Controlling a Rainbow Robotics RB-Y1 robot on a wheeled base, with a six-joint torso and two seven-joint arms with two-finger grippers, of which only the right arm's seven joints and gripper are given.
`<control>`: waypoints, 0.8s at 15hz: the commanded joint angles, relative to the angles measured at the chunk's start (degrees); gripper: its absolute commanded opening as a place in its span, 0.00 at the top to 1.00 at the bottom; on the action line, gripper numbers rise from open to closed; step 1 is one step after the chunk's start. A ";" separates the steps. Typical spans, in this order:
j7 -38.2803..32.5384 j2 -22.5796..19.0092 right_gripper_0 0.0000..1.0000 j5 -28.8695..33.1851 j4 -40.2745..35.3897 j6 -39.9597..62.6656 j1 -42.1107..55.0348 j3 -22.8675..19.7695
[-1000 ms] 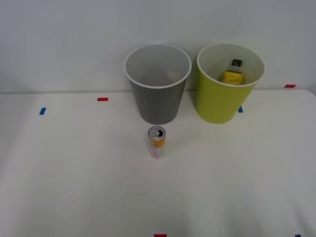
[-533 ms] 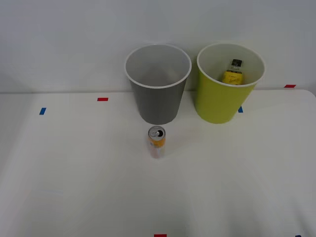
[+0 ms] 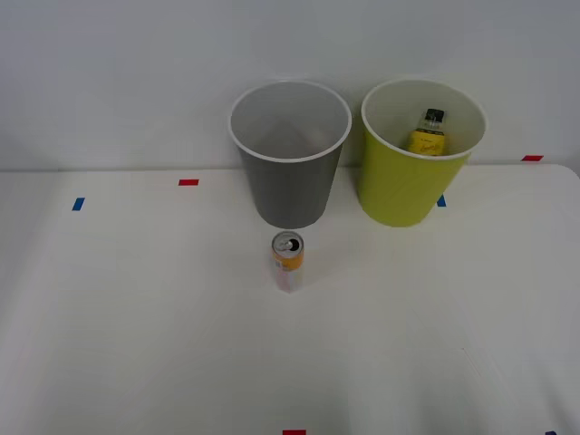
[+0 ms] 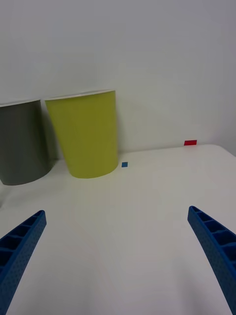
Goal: Put cans in the gray bin, plastic bottles in the light green bin
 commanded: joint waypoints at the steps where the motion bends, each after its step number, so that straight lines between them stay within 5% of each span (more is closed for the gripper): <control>1: 0.01 -0.01 0.00 -0.02 -0.01 0.01 0.01 0.00; 12: 0.01 -0.01 0.00 -0.02 -0.01 0.01 0.01 0.00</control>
